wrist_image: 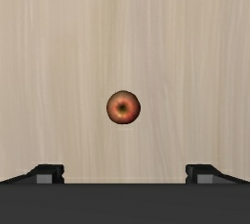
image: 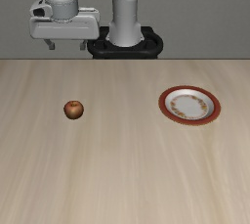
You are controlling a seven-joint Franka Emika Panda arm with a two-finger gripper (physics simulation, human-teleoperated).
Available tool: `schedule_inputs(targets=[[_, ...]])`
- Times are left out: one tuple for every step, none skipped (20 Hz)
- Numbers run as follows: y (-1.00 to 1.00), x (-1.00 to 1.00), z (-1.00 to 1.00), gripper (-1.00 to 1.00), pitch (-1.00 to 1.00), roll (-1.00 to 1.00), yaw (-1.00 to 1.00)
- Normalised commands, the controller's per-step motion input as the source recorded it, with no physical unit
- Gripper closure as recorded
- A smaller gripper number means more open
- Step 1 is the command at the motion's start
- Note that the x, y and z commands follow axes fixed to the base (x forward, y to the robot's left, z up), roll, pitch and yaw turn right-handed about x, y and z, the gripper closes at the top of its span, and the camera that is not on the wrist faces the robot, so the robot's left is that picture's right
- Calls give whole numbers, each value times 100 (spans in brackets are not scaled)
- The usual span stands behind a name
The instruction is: Pick the apple on the table and place it on the plate
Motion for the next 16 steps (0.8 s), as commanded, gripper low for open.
schedule_inputs(targets=[[0, 100, 0, -100, 0, 0, 0], [0, 0, -100, -100, 0, 0, 0], [0, 0, -100, -100, 0, 0, 0], [0, 0, -100, -100, 0, 0, 0], [0, 0, -100, -100, 0, 0, 0], [0, 0, -100, -100, 0, 0, 0], [0, 0, -100, -100, 0, 0, 0], [0, 0, -100, -100, 0, 0, 0], [0, 0, -100, -100, 0, 0, 0], [0, 0, -100, -100, 0, 0, 0], [0, 0, -100, -100, 0, 0, 0], [0, 0, -100, -100, 0, 0, 0], [0, 0, -100, -100, 0, 0, 0], [0, 0, -100, -100, 0, 0, 0], [0, 0, -100, -100, 0, 0, 0], [0, 0, -100, -100, 0, 0, 0]])
